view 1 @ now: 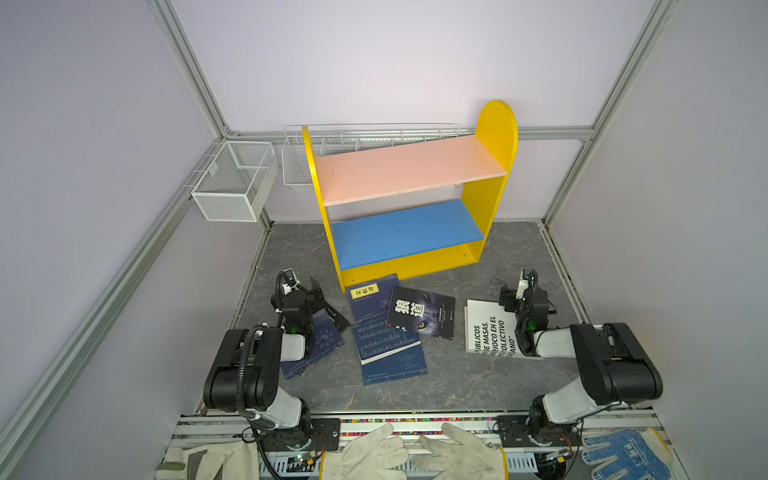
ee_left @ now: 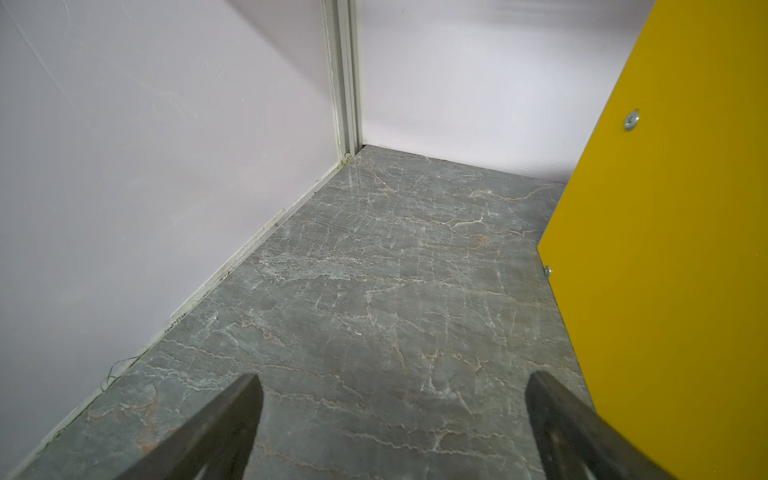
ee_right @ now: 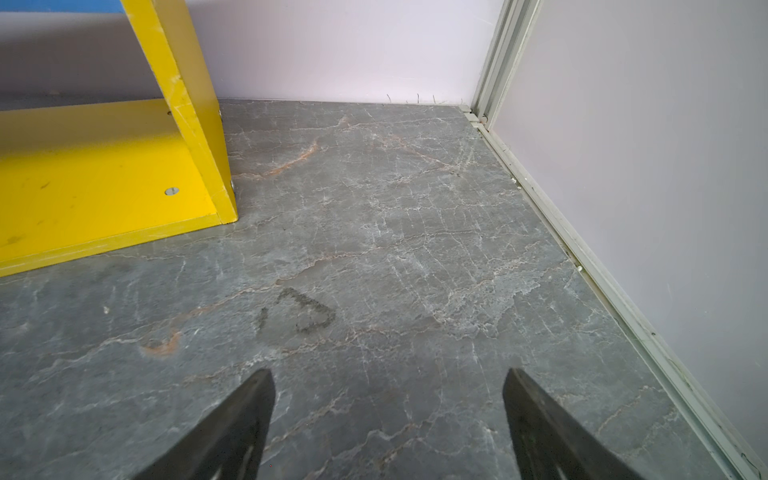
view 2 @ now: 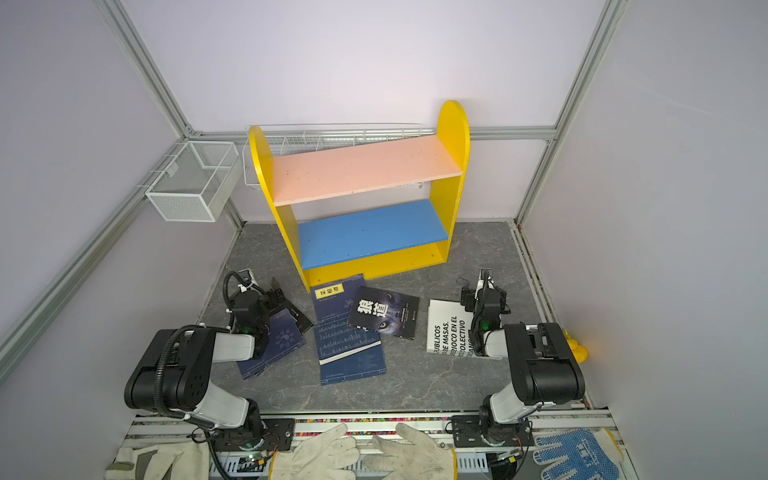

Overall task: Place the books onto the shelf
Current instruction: 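Move both grippers forward toward the books on the table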

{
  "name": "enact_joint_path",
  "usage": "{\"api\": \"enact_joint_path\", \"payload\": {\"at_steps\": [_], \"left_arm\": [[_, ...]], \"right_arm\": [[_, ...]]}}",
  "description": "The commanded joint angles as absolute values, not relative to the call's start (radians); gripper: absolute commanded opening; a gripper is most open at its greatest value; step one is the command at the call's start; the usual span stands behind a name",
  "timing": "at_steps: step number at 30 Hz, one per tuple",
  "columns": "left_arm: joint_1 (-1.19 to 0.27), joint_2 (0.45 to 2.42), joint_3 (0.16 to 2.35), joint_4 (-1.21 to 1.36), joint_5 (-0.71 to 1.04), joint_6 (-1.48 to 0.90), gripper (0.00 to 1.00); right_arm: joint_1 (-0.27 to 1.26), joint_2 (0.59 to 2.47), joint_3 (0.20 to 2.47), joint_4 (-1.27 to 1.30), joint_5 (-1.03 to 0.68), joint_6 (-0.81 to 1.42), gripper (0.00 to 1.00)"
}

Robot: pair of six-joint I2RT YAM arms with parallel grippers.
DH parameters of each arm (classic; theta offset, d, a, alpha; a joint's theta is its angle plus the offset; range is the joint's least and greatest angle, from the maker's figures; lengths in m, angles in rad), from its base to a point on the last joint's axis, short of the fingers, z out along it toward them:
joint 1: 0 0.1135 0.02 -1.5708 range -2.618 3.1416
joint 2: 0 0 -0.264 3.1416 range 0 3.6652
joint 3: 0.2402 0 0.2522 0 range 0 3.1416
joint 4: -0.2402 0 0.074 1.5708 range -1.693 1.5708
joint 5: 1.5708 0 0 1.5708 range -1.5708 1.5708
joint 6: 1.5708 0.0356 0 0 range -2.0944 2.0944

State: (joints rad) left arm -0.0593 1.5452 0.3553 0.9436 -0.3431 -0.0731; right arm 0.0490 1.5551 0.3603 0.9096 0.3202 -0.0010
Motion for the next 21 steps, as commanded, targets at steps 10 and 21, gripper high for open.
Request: {"api": "enact_joint_path", "payload": {"at_steps": [10,21], "left_arm": [[-0.066,1.175,0.482,0.452,-0.352,-0.115,0.99],[-0.298,0.894,0.592,-0.044,-0.030,-0.714,0.99]], "right_arm": [[0.059,1.351,0.602,0.337,0.325,0.025,0.89],[0.328,1.129,0.778,-0.207,0.140,0.360,0.88]]}}
